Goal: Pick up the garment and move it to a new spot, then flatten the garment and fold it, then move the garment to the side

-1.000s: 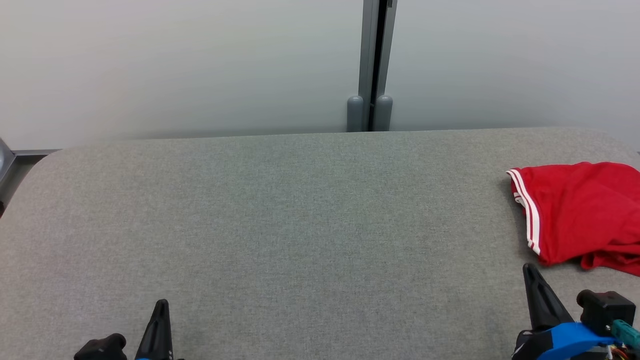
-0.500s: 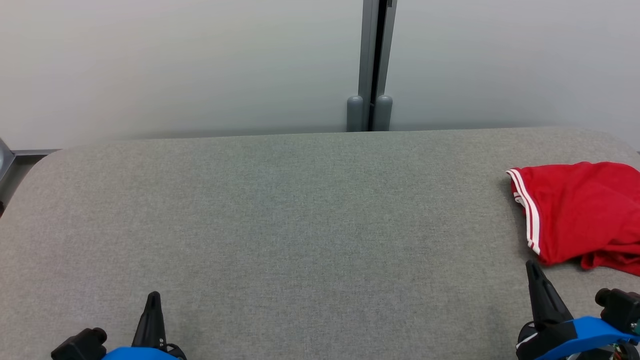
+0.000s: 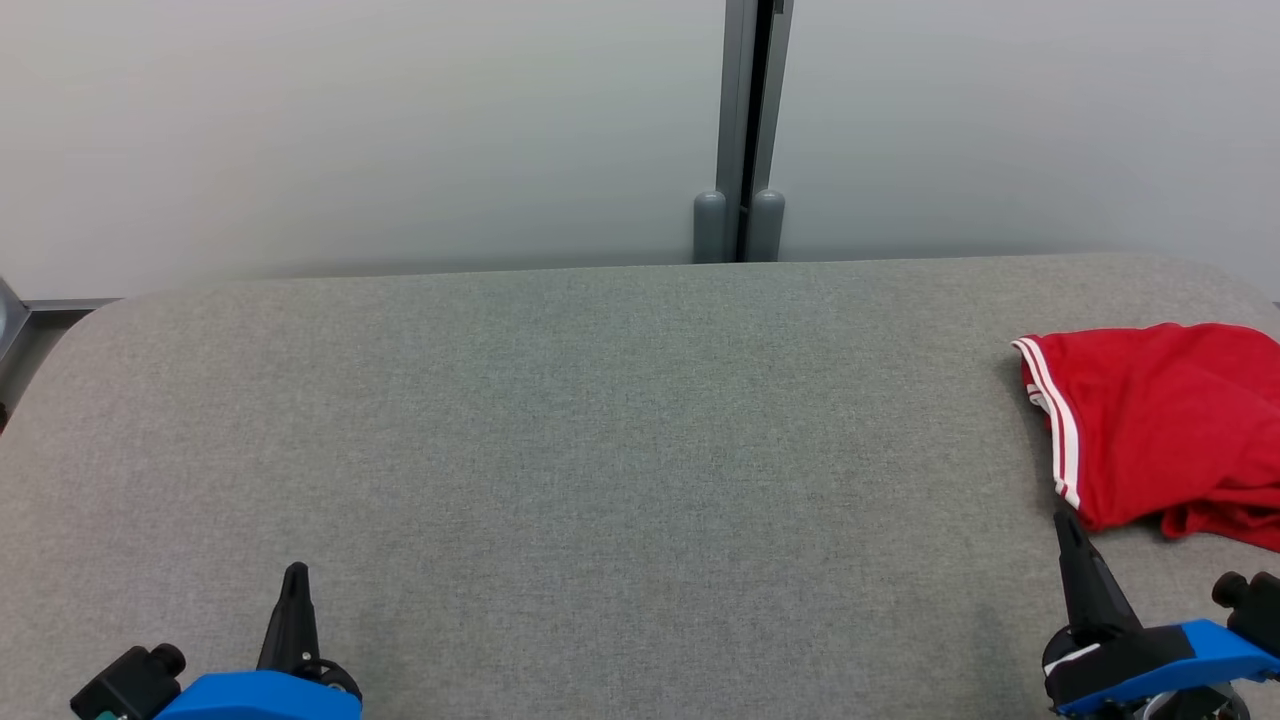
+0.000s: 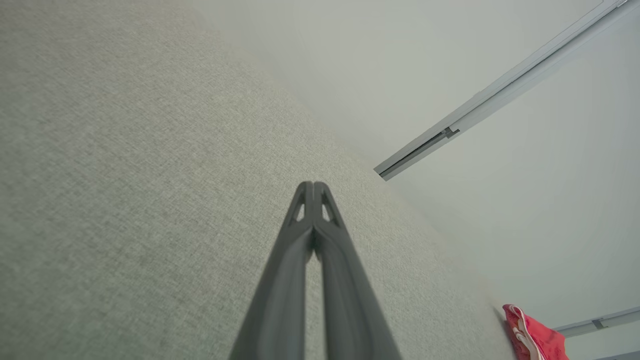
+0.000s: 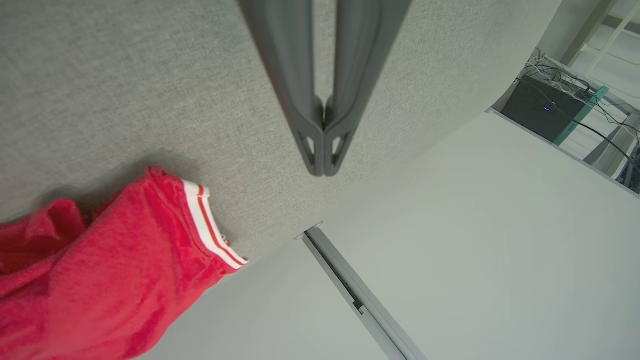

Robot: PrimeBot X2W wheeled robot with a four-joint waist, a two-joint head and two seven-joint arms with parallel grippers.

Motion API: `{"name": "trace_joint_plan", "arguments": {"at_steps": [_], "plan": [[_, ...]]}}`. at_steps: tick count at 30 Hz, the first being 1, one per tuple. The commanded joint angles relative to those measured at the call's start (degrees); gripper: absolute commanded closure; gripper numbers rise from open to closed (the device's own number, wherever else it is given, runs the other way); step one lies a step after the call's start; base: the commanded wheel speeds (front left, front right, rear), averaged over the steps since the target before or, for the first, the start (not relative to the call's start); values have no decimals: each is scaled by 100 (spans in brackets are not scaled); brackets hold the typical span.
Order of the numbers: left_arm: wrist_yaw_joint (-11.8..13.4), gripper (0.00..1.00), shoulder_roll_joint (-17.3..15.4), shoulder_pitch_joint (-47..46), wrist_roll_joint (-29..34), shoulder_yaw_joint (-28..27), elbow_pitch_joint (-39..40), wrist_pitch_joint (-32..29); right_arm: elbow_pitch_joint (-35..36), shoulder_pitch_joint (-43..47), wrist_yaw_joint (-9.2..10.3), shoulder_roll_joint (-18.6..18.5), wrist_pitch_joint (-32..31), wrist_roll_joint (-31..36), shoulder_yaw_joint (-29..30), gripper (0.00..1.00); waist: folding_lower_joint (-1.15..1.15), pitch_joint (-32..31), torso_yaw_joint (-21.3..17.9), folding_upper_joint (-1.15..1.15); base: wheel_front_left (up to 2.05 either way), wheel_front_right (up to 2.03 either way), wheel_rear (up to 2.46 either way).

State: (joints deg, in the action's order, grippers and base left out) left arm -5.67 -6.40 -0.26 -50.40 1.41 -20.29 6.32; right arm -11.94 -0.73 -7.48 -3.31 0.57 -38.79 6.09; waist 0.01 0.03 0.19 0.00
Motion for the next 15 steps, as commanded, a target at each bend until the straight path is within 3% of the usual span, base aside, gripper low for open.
{"name": "trace_joint_plan", "arguments": {"at_steps": [1,15], "plan": [[-30,100,-8,-164,-115,-54,91,-33,58,-149,-1,-1,-6,-159,18,100,0,0,0,0,0,0,0],[-63,100,64,-270,-987,-219,212,-305,2,-244,-2,9,-159,-1271,26,100,0,2,-3,0,0,0,0]]}}
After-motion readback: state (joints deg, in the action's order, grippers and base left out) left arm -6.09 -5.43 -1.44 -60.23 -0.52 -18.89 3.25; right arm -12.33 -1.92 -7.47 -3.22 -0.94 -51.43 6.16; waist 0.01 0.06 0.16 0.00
